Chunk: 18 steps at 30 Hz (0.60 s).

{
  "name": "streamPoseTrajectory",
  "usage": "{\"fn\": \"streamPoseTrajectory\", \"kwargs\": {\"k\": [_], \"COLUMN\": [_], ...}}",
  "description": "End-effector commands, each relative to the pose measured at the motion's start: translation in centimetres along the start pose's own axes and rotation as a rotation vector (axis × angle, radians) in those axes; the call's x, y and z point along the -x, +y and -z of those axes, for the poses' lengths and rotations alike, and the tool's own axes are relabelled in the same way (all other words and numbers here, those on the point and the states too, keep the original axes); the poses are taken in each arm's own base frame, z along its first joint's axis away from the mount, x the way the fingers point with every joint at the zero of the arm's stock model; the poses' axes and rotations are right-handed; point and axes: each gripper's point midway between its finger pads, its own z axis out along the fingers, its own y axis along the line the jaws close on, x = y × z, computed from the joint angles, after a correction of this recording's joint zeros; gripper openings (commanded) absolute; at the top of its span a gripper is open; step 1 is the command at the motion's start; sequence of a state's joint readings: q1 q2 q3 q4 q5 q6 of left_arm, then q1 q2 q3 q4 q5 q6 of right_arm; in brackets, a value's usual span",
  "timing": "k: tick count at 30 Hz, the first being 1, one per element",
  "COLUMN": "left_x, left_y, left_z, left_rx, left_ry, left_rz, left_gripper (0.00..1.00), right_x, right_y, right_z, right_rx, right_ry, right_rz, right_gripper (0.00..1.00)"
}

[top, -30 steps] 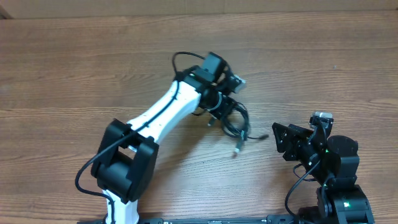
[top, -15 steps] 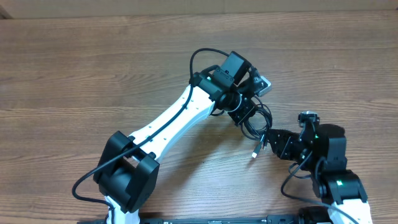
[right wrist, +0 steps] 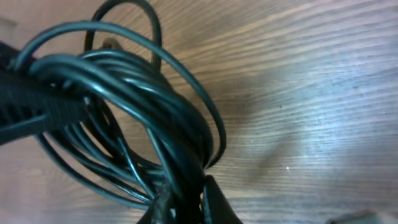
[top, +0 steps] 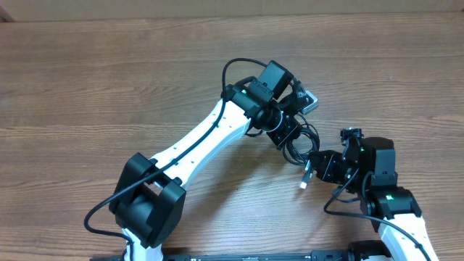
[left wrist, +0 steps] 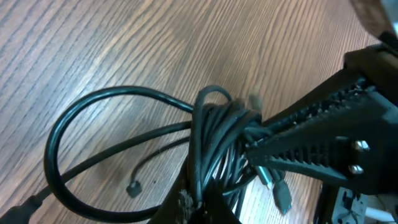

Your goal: Untangle cables

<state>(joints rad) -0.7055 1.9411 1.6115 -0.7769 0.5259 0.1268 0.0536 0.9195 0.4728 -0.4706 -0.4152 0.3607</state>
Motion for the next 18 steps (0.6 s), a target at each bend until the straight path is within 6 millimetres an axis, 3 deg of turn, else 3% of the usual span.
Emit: {"fn": "streamPoseTrajectory", "kwargs": {"k": [1,4,7,10,14,18], "left_x": [1.9,1.6,1.6,1.8,2.4,2.4], "left_y": [-0.6,3.6,6.6,9.5,11.0,10.8], "left_z": [1.9,3.0,4.5,6.4,7.8,7.9], "left_rx": [0.015,0.184,0.226,0.242,0.204,0.165], "left_ry": [-0.059,-0.066,-0.108,-0.173,-0.241,-0.240], "left_rz": [-0.012,0.135,0.280,0.454,0.552,0.556], "left_gripper": [0.04,0.04,0.04,0.04,0.04,0.04], "right_x": [1.3,0.7,-0.8,-2.0,-2.8,-2.5], "right_y": [-0.5,-3.0,-4.9,-4.9,-1.3,4.8], "right_z": [0.4,0.6,1.1,1.1,0.6,1.2], "right_rx": [-0.050,-0.184,-0.282,-0.289,-0.090,0.257], "right_ry": [-0.044,-0.050,-0.028,0.014,0.111,0.181], "right_rz": [-0.044,-0.188,-0.316,-0.408,-0.381,-0.178], "right_gripper": [0.04,0.04,0.04,0.04,0.04,0.04]}}
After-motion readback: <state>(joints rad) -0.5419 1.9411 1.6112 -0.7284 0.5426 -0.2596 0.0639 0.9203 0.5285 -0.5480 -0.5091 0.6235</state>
